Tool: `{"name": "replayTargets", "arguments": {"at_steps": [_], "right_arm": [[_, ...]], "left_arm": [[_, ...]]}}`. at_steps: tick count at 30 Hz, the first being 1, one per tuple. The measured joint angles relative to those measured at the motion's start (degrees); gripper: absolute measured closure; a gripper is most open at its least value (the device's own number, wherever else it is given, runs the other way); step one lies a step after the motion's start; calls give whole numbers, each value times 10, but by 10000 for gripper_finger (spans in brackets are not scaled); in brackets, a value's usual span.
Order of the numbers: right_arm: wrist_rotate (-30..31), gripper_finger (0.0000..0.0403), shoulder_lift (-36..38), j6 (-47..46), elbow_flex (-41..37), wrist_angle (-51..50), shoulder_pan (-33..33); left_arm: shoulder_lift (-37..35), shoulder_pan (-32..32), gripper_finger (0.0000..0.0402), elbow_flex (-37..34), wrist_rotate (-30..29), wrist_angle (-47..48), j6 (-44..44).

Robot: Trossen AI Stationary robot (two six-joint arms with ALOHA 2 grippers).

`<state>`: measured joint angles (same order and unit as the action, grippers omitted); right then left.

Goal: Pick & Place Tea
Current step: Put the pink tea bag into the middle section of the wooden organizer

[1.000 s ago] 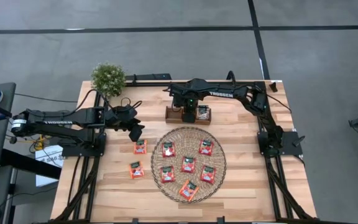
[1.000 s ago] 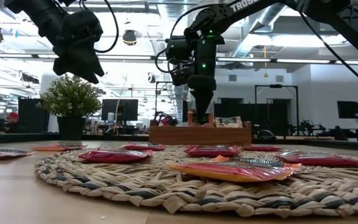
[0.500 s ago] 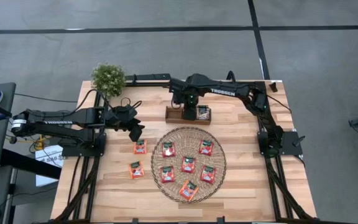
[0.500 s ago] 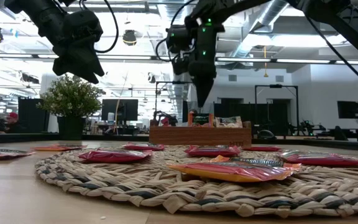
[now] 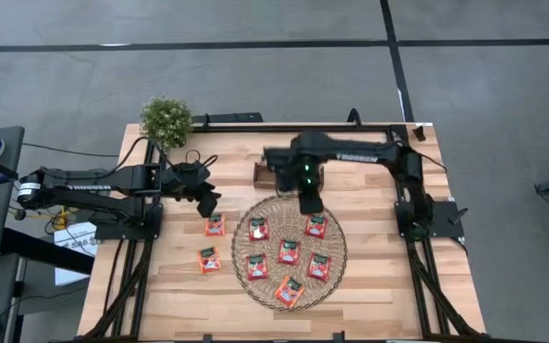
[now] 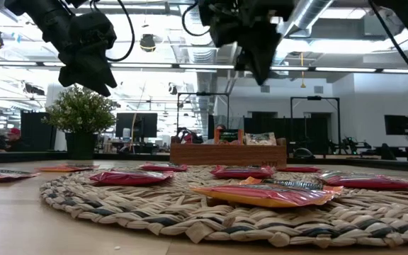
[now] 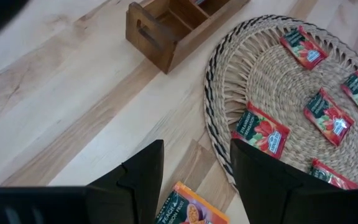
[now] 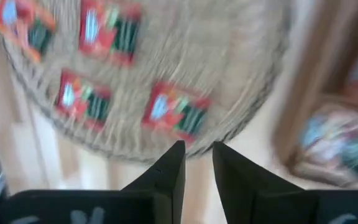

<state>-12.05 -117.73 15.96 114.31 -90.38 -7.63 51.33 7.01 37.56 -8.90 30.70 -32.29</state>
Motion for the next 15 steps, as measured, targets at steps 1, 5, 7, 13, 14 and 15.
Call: {"name": "replayTargets", "arguments": {"at_steps": [1, 5, 7, 13, 14, 15], "right_arm": [[-3, 329, 3, -9, -15, 7, 8], [-10, 329, 44, -31, -91, 17, 44], [-18, 329, 68, -48, -141, 42, 63], [-20, 329, 146, -138, -281, 164, 116], [-18, 329, 157, -154, -298, 181, 125], [-16, 329, 166, -172, -314, 198, 134]], "left_arm": [[0, 0, 225, 0, 1, 0, 0], [0, 0, 225, 0, 1, 1, 0], [0, 0, 225, 0, 1, 2, -1], [0, 0, 225, 0, 1, 0, -7], [0, 0, 225, 0, 2, -1, -8], [0, 0, 225, 0, 4, -5, -10]]}}
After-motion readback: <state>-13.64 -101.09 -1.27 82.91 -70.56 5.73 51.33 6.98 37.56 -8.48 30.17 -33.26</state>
